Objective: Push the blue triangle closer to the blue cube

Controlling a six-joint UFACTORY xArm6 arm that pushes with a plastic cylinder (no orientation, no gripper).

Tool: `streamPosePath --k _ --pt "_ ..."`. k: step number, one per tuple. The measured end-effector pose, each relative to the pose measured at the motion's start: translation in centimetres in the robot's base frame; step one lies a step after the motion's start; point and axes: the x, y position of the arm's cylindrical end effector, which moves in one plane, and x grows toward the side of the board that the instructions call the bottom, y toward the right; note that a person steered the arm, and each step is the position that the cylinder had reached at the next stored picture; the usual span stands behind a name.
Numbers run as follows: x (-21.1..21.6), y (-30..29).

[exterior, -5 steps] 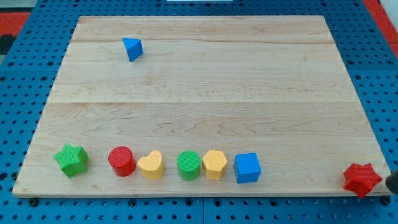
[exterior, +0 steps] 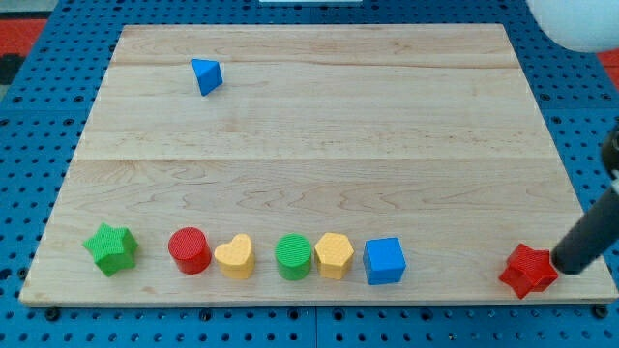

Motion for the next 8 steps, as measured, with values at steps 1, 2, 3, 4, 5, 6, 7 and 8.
streamPosePath --k 1,2,3,4,5,6,7,8 --pt "-5.6 1.0" --pt "-15.2 -2.2" --pt "-21.5 -12.9" --pt "-27.3 -25.2" --pt "-30.5 -38.3" --pt "-31.0 -47.1" --pt "-29.4 -47.3" --pt "-26.3 -48.1"
